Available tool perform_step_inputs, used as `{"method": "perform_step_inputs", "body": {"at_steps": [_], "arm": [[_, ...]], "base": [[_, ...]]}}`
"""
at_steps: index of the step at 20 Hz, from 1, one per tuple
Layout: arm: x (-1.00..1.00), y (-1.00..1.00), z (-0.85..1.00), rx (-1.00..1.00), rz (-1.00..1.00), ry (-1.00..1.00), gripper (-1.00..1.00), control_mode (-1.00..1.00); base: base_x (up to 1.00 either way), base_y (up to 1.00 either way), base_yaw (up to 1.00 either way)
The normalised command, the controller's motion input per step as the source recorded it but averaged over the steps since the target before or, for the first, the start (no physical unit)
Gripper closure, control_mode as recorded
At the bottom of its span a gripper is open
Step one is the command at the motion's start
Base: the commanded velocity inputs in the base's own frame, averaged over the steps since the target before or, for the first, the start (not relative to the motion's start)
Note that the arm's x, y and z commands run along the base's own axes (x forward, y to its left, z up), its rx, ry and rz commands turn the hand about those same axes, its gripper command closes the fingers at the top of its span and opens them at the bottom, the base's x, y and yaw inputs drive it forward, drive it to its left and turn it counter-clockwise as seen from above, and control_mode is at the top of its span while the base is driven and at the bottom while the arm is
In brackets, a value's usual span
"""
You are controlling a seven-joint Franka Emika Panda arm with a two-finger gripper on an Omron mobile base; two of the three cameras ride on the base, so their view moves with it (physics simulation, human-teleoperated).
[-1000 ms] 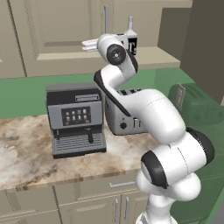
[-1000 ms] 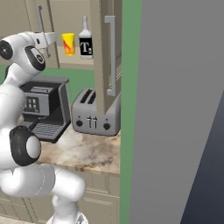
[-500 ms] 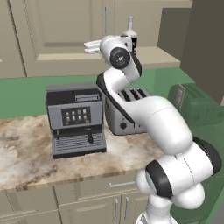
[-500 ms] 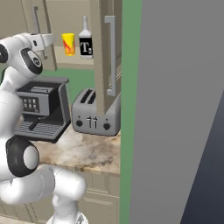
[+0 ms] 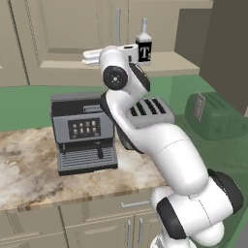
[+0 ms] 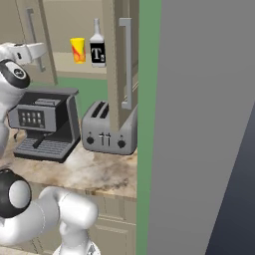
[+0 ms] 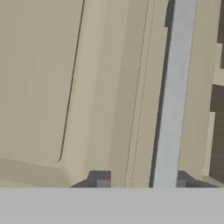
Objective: Open the cabinet directly in front. Then move the liquor and the cup to the dining counter with the candle on it.
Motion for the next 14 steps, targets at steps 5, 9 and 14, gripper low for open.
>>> {"method": "perform_step_inputs", "body": {"at_steps": [5, 9, 14], "arm": [[-0.79, 1.00, 0.36, 0.00, -0.19, 0.00, 1.00, -1.00], [-0.84, 1.00, 0.37, 0.00, -0.20, 0.00, 1.00, -1.00], [-0.83, 1.00, 0.31, 0.00, -0.21, 0.00, 1.00, -1.00]], "base": [[0.00, 0.00, 0.00], [0.00, 0.00, 0.00], [0.00, 0.00, 0.00]]}}
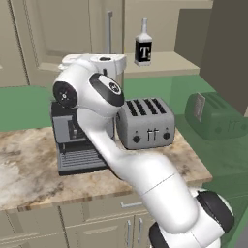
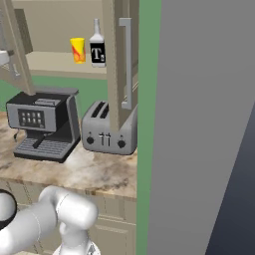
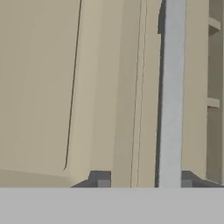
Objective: Open the cabinet directly in front. Then move the liquor and the cup to the dining counter with the candle on it.
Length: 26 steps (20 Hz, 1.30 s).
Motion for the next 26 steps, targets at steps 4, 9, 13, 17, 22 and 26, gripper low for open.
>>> {"method": "perform_step_inputs", "body": {"at_steps": [4, 9, 13, 17, 22, 26], "arm": [[-0.85, 1.00, 0.22, 0.00, -0.21, 0.00, 1.00, -1.00], [-0.82, 1.00, 0.12, -0.02, -0.21, 0.00, 1.00, -1.00], [-0.14, 0.76, 0.00, -0.15, -0.10, 0.02, -1.00, -1.00], [-0.17, 0.00, -0.01, 0.00, 0.00, 0.00, -1.00, -1.00], [-0.92, -0.22, -0.12, 0.03, 0.00, 0.00, -1.00, -1.00], [-1.00, -0.77, -0.08, 0.08, 0.00, -0.07, -1.00, -1.00]], "base": [[0.00, 0.00, 0.00], [0.00, 0.00, 0.00], [0.00, 0.00, 0.00], [0.00, 0.00, 0.00], [0.00, 0.00, 0.00], [0.00, 0.00, 0.00]]}}
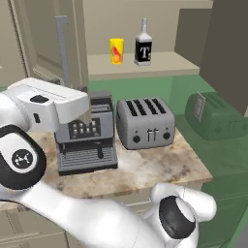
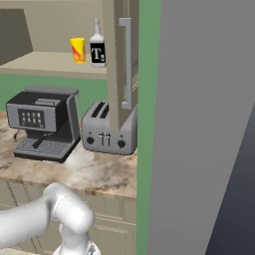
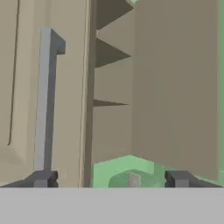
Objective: Open the cabinet directly in front. Then move the liquor and the cup to the dining counter with the candle on it.
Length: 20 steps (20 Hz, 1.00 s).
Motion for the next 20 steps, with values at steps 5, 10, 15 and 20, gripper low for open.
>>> {"method": "perform_step_inputs", "body": {"at_steps": [5, 10, 15, 20], "arm": [[-0.47, -0.89, 0.00, 0.10, 0.13, -0.06, -1.00, -1.00], [0.40, -0.81, -0.04, 0.12, 0.39, -0.07, -1.00, -1.00], [0.71, -0.78, -0.25, 0.05, 0.44, -0.13, -1.00, -1.00], [0.39, -0.75, -0.51, 0.02, 0.52, -0.11, -1.00, -1.00]], "base": [[0.00, 0.00, 0.00], [0.00, 0.00, 0.00], [0.00, 0.00, 0.00], [0.00, 0.00, 0.00]]}}
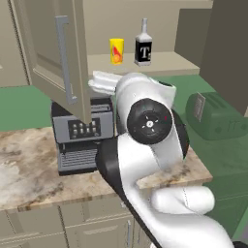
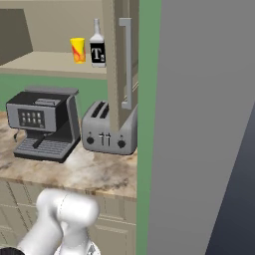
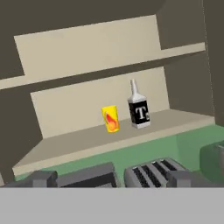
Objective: Open the cabinet directly in front. Then move the liquor and the cup to the dining counter with the candle on it.
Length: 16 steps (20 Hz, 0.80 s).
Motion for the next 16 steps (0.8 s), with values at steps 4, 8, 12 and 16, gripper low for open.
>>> {"method": "perform_step_inputs", "body": {"at_steps": [4, 8, 12, 16], "arm": [[0.03, -0.45, 0.00, 0.07, 0.62, -0.22, -1.00, -1.00], [0.05, 0.02, 0.03, 0.03, 0.64, -0.06, -1.00, -1.00], [0.05, 0.40, 0.07, 0.00, 0.59, 0.06, -1.00, -1.00], [0.03, 0.57, 0.14, 0.00, 0.61, 0.17, -1.00, -1.00]], "base": [[0.00, 0.00, 0.00], [0.00, 0.00, 0.00], [0.00, 0.00, 0.00], [0.00, 0.00, 0.00]]}}
